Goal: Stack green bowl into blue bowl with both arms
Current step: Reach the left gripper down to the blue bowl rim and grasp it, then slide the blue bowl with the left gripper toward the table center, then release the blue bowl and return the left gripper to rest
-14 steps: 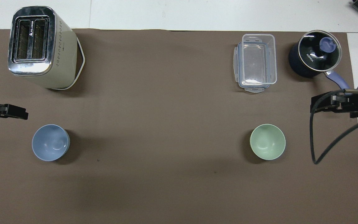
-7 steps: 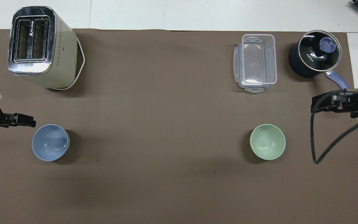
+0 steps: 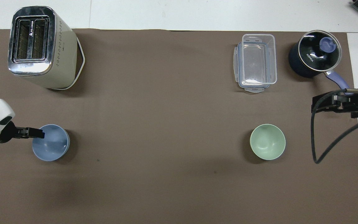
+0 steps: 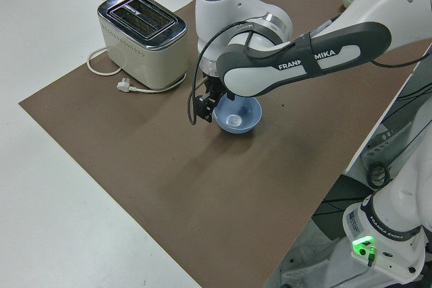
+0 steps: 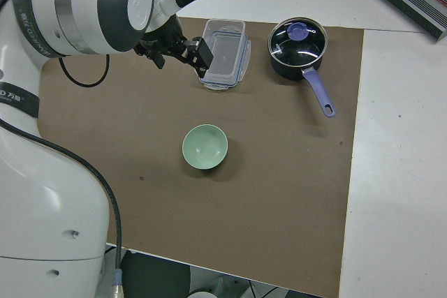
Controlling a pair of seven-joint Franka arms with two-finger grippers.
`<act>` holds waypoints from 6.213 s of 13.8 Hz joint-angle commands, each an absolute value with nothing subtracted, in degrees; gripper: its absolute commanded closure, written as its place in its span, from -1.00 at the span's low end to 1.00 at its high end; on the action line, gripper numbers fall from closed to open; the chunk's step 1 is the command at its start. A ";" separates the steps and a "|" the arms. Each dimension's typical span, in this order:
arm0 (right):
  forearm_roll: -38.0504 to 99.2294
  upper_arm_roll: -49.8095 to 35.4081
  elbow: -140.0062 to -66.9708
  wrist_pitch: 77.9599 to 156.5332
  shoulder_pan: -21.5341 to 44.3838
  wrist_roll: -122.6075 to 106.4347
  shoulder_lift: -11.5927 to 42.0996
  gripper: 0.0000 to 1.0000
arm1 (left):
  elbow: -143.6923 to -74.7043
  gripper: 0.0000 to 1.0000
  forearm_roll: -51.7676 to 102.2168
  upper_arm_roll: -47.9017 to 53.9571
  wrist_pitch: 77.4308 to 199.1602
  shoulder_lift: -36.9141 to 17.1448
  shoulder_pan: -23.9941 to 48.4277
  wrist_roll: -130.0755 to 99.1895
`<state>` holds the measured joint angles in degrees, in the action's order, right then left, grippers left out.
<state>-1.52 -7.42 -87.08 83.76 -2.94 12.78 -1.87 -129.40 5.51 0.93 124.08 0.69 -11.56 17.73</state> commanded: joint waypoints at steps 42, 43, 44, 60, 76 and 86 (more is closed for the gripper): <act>-0.70 -7.47 -89.38 84.73 -4.13 13.10 -3.34 -1.00 | -124.96 1.00 13.71 4.31 122.58 1.50 16.50 -10.27; -0.70 -7.47 -89.38 84.73 -4.13 13.10 -3.34 -1.00 | -126.46 1.00 13.71 4.31 125.13 1.15 17.83 -11.85; -0.70 -7.47 -89.38 84.73 -4.13 13.10 -3.34 -1.00 | -128.04 1.00 13.71 4.31 127.68 0.97 19.76 -13.34; -0.79 -6.94 -89.82 84.73 -4.13 12.39 -3.60 -1.00 | -133.77 -1.00 16.87 4.22 140.28 -2.20 29.62 -21.97; -0.79 -6.86 -90.09 86.03 -6.50 9.68 -3.52 -1.00 | -101.71 -1.00 5.91 3.60 101.71 -1.05 0.10 -2.91; -0.70 -6.86 -105.44 96.66 -8.17 5.45 -6.41 -1.00 | -88.17 -1.00 0.09 3.52 86.50 -2.98 -1.23 -2.37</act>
